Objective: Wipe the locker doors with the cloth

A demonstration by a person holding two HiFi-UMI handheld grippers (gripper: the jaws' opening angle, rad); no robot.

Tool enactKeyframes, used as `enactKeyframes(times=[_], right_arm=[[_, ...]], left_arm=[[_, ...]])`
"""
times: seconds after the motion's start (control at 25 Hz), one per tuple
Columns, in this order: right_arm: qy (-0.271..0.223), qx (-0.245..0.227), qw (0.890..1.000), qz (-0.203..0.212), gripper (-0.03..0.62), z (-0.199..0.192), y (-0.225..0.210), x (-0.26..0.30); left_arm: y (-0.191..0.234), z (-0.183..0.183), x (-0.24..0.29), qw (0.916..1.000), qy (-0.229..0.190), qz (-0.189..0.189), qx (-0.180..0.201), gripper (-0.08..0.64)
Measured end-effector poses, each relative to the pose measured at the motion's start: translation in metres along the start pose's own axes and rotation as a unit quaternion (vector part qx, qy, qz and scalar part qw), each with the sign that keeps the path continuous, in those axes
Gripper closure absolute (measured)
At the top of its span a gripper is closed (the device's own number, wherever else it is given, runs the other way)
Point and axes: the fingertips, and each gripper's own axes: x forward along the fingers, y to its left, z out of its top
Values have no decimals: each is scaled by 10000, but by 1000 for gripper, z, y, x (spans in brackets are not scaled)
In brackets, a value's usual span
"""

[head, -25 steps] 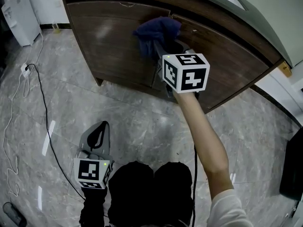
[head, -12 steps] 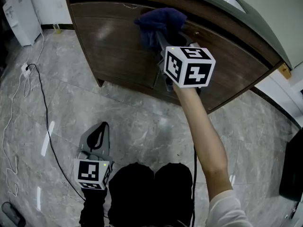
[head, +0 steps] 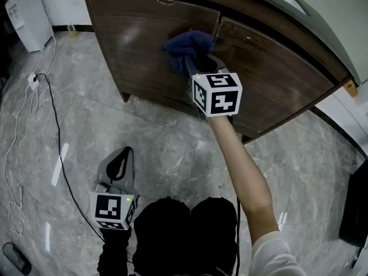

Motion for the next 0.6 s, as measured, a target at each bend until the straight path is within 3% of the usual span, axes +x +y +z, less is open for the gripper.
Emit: enactKeyframes(times=[0.6], right_arm=[[723, 185, 9970, 215, 502, -120, 16, 25]], left_arm=[[12, -9, -1, 9999, 112, 84, -6, 560]])
